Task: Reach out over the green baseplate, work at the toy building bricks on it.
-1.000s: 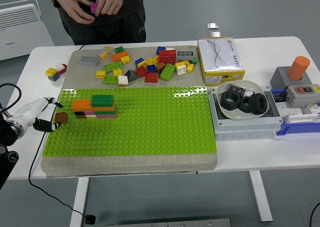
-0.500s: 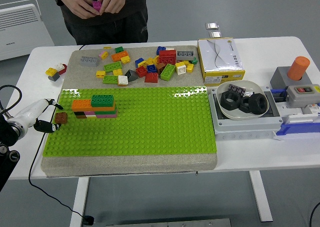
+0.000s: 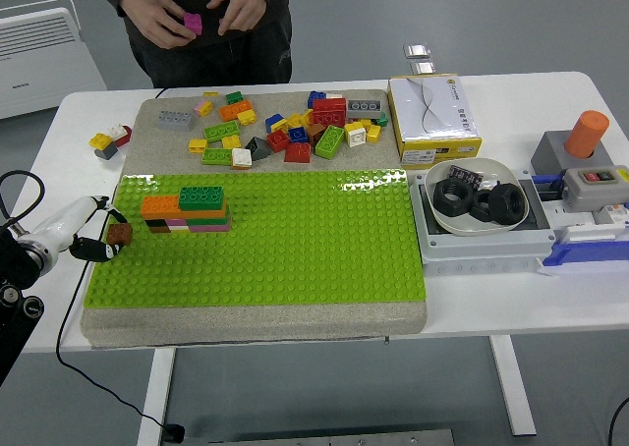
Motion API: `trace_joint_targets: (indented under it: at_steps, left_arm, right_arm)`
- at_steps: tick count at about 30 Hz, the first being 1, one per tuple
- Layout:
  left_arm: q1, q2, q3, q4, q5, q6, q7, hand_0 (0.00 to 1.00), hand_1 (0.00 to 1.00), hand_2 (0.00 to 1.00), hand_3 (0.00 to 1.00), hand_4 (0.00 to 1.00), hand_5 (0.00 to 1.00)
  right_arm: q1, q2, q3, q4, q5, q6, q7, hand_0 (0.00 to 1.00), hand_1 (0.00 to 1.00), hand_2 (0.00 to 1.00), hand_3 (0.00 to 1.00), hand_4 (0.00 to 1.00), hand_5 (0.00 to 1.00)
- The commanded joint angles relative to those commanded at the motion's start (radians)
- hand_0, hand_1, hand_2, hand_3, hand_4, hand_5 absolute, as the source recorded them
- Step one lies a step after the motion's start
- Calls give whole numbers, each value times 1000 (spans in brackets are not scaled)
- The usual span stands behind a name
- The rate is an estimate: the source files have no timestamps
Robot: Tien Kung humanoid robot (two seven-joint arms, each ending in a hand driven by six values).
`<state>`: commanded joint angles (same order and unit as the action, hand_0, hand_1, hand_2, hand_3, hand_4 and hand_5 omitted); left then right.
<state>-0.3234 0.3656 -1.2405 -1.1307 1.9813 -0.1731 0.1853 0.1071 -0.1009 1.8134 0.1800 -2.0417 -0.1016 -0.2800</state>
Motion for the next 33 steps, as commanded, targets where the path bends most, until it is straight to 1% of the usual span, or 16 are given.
trace_joint_targets:
  at_steps: [11, 12, 17, 18, 23, 24, 29, 30, 33]
  left_arm:
    - [-1, 0, 0, 5, -6, 9, -8, 969, 981, 985, 523, 619, 2]
    - [-1, 1, -2, 4, -6, 9, -9, 968, 980, 970, 490, 645, 2]
    - [-4, 7, -6, -1, -12, 12, -13, 968, 980, 970, 490, 645, 2]
    - [-5, 7, -7, 1, -14, 12, -14, 964, 976, 961, 466, 784, 2]
    - [-2, 9, -13, 3, -18, 11, -16, 964, 976, 961, 466, 784, 2]
    - [-1, 10, -15, 1, -20, 10, -15, 962, 974, 958, 455, 805, 2]
    - [1, 24, -33, -24, -37, 5, -14, 962, 974, 958, 455, 805, 2]
    - [0, 27, -37, -28, -42, 5, -14, 954, 970, 953, 455, 825, 2]
    - [-5, 36, -41, -29, -51, 3, -14, 954, 970, 953, 455, 825, 2]
  right_arm:
    - [1, 0, 23, 0, -19, 4, 3, 677, 650, 640, 736, 894, 998]
    - [1, 0, 23, 0, -20, 4, 3, 677, 650, 640, 735, 895, 998]
    - [0, 0, 26, 0, -22, 5, 3, 677, 650, 640, 735, 895, 998]
    - [0, 0, 26, 0, -23, 5, 3, 677, 650, 640, 735, 896, 998]
    - [0, 0, 26, 0, -23, 5, 3, 677, 650, 640, 735, 896, 998]
    - [-1, 0, 25, 0, -22, 5, 2, 678, 650, 640, 735, 896, 998]
    - [-2, 0, 25, 0, -21, 5, 2, 678, 650, 640, 735, 896, 998]
    - [-2, -1, 25, 0, -21, 5, 2, 677, 652, 640, 735, 897, 998]
    - [-2, -1, 27, 0, -23, 5, 2, 677, 652, 640, 735, 897, 998]
